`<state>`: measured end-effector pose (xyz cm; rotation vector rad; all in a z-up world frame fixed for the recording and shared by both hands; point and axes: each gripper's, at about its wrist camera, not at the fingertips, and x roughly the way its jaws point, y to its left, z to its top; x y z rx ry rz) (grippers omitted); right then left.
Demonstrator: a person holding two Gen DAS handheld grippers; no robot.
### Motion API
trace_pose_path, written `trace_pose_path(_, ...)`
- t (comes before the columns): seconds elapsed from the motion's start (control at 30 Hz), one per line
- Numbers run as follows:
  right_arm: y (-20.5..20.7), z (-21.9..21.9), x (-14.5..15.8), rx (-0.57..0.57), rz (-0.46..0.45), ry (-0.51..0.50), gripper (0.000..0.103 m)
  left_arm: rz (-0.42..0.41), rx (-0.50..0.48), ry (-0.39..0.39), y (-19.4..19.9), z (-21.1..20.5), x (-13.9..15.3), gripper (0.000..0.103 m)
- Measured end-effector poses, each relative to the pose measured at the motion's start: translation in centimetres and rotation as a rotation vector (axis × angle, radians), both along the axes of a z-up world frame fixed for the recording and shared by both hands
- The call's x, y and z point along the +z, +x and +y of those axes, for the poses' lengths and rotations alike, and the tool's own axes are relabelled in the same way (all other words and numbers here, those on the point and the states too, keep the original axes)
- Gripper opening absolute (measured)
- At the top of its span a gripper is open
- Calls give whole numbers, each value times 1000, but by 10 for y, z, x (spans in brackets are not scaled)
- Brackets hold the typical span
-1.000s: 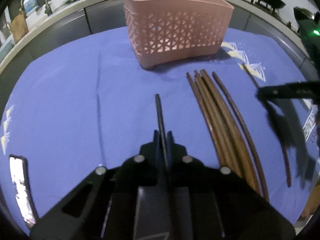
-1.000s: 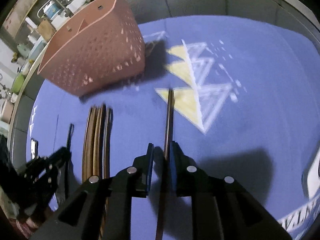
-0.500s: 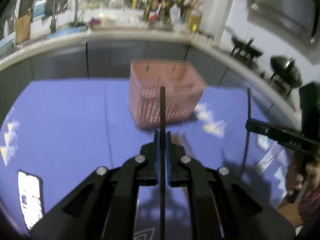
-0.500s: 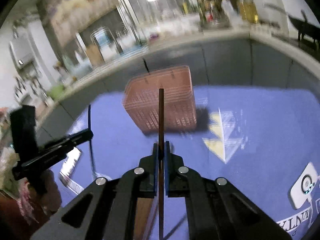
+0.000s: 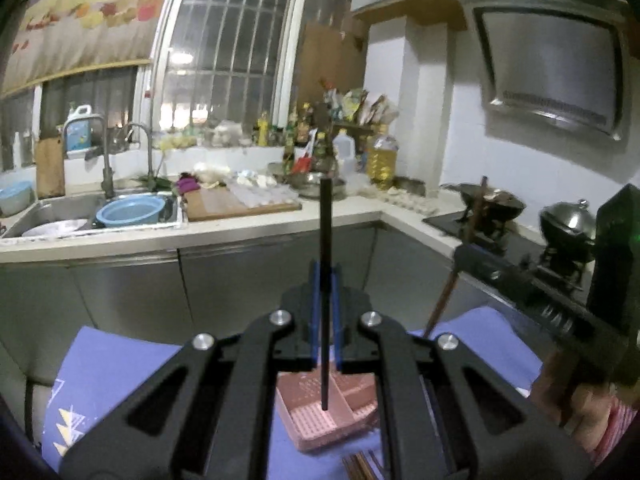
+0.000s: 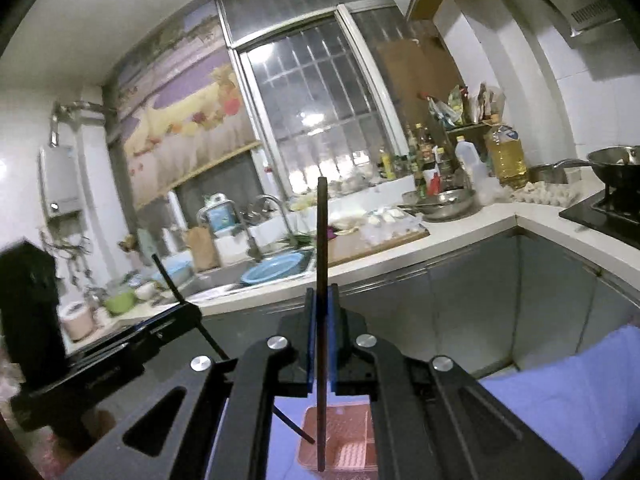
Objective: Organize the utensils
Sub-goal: 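Lift both held chopsticks and carry them over the pink basket, then open both tools to drop the chopsticks into the pink basket, then grasp a brown chopstick with the right tool while the left tool grasps another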
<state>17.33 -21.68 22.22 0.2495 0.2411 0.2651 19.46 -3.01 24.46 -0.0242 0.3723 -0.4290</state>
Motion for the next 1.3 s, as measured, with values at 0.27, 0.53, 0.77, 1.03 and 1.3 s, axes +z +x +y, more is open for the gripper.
trace_pose_path(0.27,83,30,-108,56,353,-102,6,324,-1,145,72,-36,-102,6)
trace_pose_path(0.53,57,1,-107,58,416,45,20,236,245,92,39,4,-97,45)
trace_pose_path(0.77,-64,-15,-104,104,324,51,53,205,198,25,-59,37,-111,45)
trace_pose_path(1.03,-164,17,-242,62,602,-157,17,587,-76,127,-124,-16,-251,12)
trace_pose_path(1.3,-185,43,-268,23,594,-317,16,639,-93,174,-139,-41,-289,12)
